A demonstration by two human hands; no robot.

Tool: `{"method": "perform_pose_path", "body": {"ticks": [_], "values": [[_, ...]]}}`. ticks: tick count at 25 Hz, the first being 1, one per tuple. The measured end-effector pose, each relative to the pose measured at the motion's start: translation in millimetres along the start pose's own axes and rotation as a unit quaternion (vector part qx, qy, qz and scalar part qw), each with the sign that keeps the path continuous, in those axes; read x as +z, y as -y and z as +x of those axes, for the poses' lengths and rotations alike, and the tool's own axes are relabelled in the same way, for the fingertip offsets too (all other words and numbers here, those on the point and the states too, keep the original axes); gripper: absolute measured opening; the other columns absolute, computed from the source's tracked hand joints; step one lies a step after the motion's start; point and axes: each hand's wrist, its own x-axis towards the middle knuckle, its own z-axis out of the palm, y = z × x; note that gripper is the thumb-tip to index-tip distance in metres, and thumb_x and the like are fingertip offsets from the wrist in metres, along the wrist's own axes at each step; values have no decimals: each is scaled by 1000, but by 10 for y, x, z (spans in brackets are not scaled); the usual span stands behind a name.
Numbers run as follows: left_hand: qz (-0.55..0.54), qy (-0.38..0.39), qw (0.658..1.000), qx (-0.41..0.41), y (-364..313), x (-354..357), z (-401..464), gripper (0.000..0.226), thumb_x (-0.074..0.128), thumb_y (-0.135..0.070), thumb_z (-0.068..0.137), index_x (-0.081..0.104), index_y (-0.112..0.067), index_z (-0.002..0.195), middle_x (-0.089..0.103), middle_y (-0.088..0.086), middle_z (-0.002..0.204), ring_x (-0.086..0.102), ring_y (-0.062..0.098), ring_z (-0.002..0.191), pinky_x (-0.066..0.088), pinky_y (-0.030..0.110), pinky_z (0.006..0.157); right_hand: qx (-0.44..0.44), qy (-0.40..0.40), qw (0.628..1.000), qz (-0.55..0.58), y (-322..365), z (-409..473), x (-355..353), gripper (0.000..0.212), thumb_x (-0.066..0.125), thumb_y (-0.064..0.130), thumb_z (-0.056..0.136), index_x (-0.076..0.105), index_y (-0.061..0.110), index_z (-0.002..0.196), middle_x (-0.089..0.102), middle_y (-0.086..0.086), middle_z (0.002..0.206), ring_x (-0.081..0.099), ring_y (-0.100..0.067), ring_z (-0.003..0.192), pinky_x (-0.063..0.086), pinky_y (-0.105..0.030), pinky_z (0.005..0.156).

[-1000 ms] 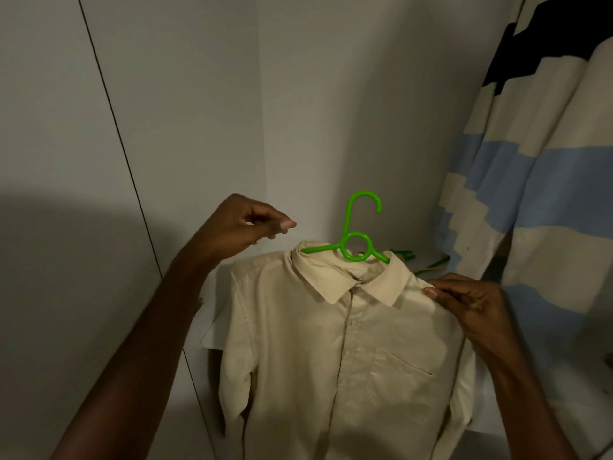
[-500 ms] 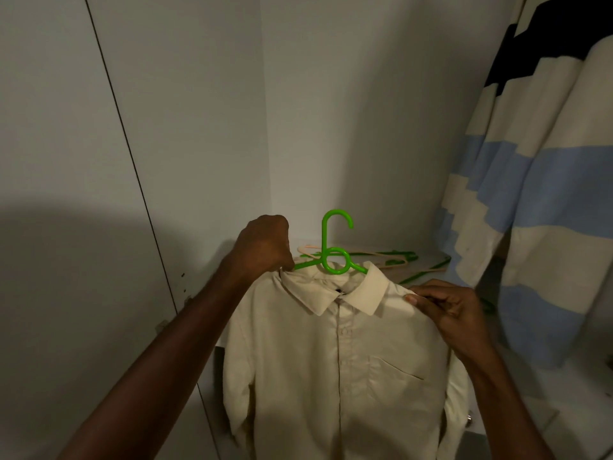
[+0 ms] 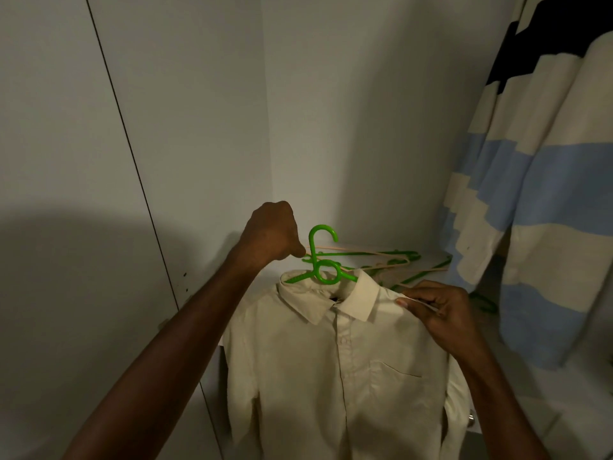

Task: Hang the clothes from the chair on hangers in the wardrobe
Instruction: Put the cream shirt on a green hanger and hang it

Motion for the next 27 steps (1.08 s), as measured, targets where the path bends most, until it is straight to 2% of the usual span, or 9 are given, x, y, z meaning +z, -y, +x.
{"method": "perform_pose_path", "body": {"ticks": [3, 7, 11, 13, 16, 18, 20, 23, 27], "values": [[-31, 47, 998, -1, 36, 9, -7, 18, 90, -15, 63, 80, -12, 77, 76, 2, 73, 73, 18, 69, 63, 37, 73, 10, -12, 1000, 18, -48, -31, 8, 23, 65, 69, 77, 71, 48, 84, 70, 32, 88, 68, 4, 84, 51, -7, 71], [30, 158, 987, -10, 169, 210, -32, 34, 86, -20, 50, 81, -15, 83, 77, 1, 82, 74, 19, 71, 65, 41, 73, 0, -14, 999, 48, -90, -64, -10, 6, 72, 48, 83, 75, 51, 86, 72, 25, 89, 70, -1, 84, 52, -9, 73], [37, 183, 982, -29, 217, 250, -9, 22, 85, -15, 65, 77, -9, 84, 78, 3, 85, 76, 19, 74, 63, 31, 69, 15, 4, 999, 41, -125, -31, 30, 18, 82, 23, 85, 73, 38, 88, 71, 28, 88, 69, 2, 85, 51, -7, 73], [55, 172, 983, -14, 204, 250, -21, 19, 85, -13, 70, 66, -12, 74, 76, 6, 84, 75, 20, 76, 60, 30, 68, 2, 8, 999, 32, -148, -58, 31, 6, 77, 38, 85, 74, 36, 90, 71, 28, 91, 69, 2, 86, 50, -6, 74], [64, 154, 986, 17, 164, 222, -7, 20, 85, -6, 73, 66, -9, 78, 77, 10, 86, 75, 21, 76, 63, 38, 79, 5, 13, 999, 30, -165, -38, 21, 30, 67, 57, 80, 77, 31, 92, 73, 25, 90, 69, 1, 86, 51, -8, 75], [70, 153, 985, 39, 100, 156, 21, 17, 83, 1, 73, 72, -1, 86, 77, 13, 81, 75, 21, 71, 63, 39, 77, -10, 37, 999, 31, -166, -39, 65, 41, 68, 64, 80, 81, 26, 90, 73, 22, 85, 70, -2, 83, 52, -12, 75], [68, 156, 983, 62, 6, 76, 51, 15, 80, 2, 72, 75, 2, 87, 76, 13, 77, 75, 21, 67, 64, 37, 73, -39, 32, 998, 25, -204, -76, 129, 41, 70, 58, 84, 83, 20, 91, 74, 16, 86, 71, -6, 82, 54, -19, 75], [12, 207, 977, 49, 40, 72, 39, 18, 77, -5, 80, 79, -5, 98, 77, 5, 82, 75, 19, 71, 64, 31, 74, -24, 2, 999, 40, -279, -113, 75, 26, 73, 38, 85, 81, 15, 92, 74, 11, 87, 71, -7, 83, 55, -19, 77], [-203, 236, 949, 51, 325, 197, -18, 26, 79, -12, 86, 80, -17, 111, 79, 3, 97, 73, 24, 99, 60, 35, 90, 20, -15, 999, 31, -321, -171, -43, 16, 77, 33, 87, 78, 17, 93, 73, 13, 91, 69, -4, 85, 52, -11, 77]]}}
